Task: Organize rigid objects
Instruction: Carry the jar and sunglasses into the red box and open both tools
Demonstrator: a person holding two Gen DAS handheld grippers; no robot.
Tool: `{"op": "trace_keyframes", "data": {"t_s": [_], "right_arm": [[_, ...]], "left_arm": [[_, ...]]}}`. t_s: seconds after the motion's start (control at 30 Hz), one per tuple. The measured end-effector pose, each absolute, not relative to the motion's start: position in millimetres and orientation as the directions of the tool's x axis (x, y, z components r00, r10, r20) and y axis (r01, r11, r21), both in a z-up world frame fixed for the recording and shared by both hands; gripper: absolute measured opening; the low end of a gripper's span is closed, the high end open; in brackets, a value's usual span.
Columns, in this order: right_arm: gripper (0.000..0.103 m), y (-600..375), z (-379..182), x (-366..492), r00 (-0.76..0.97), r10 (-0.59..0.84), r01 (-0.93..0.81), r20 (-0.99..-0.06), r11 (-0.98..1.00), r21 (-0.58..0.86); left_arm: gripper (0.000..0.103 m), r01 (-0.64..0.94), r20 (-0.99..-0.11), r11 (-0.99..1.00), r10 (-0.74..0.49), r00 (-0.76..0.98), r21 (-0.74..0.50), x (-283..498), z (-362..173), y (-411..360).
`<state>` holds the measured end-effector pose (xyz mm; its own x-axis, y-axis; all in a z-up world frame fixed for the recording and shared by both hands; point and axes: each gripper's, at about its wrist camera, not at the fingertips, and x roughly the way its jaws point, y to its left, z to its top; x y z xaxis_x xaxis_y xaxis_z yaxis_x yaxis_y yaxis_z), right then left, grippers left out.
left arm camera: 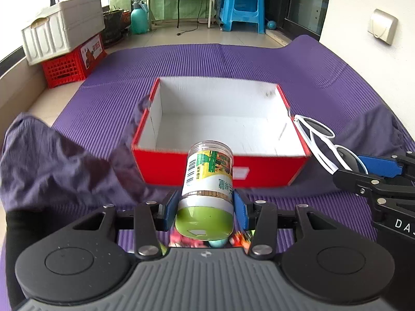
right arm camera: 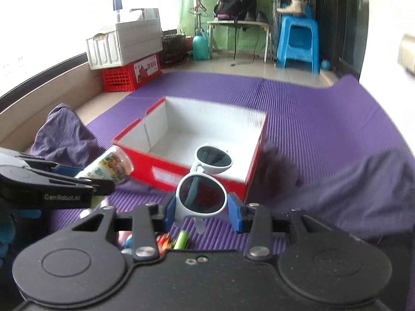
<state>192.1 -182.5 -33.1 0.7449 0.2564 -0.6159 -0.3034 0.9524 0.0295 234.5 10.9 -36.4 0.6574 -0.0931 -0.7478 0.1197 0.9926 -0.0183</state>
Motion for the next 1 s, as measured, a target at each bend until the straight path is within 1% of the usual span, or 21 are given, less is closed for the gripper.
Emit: {"op": "trace_keyframes", "data": {"t_s": [0.2, 0.23, 0.33, 0.4, 0.57, 0.8, 0.9, 1.0], "right_arm": [[0.040, -172, -31, 234, 0.737, 0.249, -0.300, -0.629, 0.954, 0.026], [0.036, -171, -32, 242, 0.734, 0.246, -0.296, -0.633, 0.955, 0.029], [0.035, -167, -39, 263, 0.720, 0.241, -0.287, -0.651, 0.957, 0.036], [0.035, -163, -46, 279, 0.707, 0.233, -0.291, -0.667, 0.956, 0.026], [0.035, -161, -60, 312, 0.680, 0.243, -0.277, -0.692, 0.959, 0.065], [0.035, -169, -47, 361, 0.696, 0.289, -0.234, -0.658, 0.957, 0.172], [0.035, -166, -57, 379, 0.672, 0.282, -0.226, -0.684, 0.959, 0.173], [0.035, -162, -80, 394, 0.638, 0.262, -0.198, -0.724, 0.964, 0.175]], "left_arm": [[0.044, 0.124, -0.756, 0.992, -0.058, 0.652, 0.031, 281, -32, 16], [0.044, 0.125, -0.755, 0.991, -0.052, 0.653, 0.040, 289, -32, 17], [0.044, 0.126, -0.760, 0.990, -0.036, 0.649, 0.061, 313, -36, 17], [0.044, 0.129, -0.768, 0.989, -0.029, 0.639, 0.069, 329, -41, 16], [0.044, 0.118, -0.783, 0.990, -0.009, 0.622, 0.083, 370, -56, 14], [0.044, 0.125, -0.804, 0.989, -0.011, 0.594, 0.079, 413, -77, 15], [0.044, 0.134, -0.827, 0.987, -0.001, 0.563, 0.091, 427, -95, 10], [0.044, 0.149, -0.845, 0.983, 0.008, 0.534, 0.104, 438, -112, 0]]}}
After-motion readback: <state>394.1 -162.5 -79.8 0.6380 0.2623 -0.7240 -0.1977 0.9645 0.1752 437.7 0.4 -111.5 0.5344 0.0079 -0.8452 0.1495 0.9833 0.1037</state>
